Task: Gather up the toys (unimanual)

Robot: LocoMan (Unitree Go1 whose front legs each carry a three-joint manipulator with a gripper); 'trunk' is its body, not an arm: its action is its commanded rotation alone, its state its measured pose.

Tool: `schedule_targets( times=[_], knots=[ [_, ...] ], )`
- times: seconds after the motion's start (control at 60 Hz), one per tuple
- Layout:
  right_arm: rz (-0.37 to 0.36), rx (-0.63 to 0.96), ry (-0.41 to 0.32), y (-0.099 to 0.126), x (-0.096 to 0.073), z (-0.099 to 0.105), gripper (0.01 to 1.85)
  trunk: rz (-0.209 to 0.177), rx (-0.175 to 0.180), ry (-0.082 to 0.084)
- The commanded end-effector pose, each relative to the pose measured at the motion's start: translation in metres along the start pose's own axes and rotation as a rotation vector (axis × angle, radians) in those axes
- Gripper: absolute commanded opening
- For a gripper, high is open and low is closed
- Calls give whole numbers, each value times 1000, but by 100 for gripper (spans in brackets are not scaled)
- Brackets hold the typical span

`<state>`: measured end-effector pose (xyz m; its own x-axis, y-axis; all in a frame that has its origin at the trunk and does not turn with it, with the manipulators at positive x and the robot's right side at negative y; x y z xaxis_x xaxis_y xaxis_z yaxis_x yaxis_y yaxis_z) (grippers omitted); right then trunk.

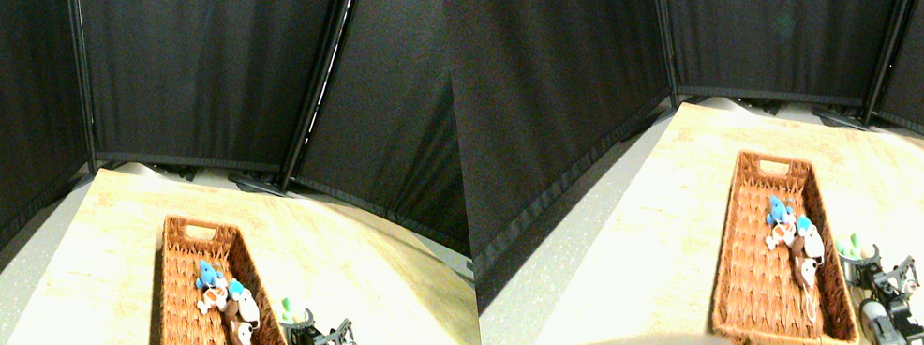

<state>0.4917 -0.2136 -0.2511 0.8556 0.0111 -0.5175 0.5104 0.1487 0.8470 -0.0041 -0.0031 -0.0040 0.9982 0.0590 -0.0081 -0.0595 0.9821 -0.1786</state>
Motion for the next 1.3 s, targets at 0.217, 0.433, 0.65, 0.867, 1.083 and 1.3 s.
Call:
schedule_targets(
  times=[0.217, 0.433, 0.65, 0.867, 1.083, 1.3],
  knots=[
    [8, -21, -41, -6, 6, 11, 52, 14, -7, 26],
    [-45, -49, -178, -2, 3, 10, 6, 11, -6, 28],
    [40, -44, -162, 7, 2, 20, 6, 8, -2, 28],
    [120, -127, -196, 29, -9, 30, 6, -6, 10, 19],
    [225, -203, -142, 73, -27, 32, 6, -23, 20, 9],
    [286, -324, -20, 112, -37, 12, 6, -8, 2, -7]
  ],
)
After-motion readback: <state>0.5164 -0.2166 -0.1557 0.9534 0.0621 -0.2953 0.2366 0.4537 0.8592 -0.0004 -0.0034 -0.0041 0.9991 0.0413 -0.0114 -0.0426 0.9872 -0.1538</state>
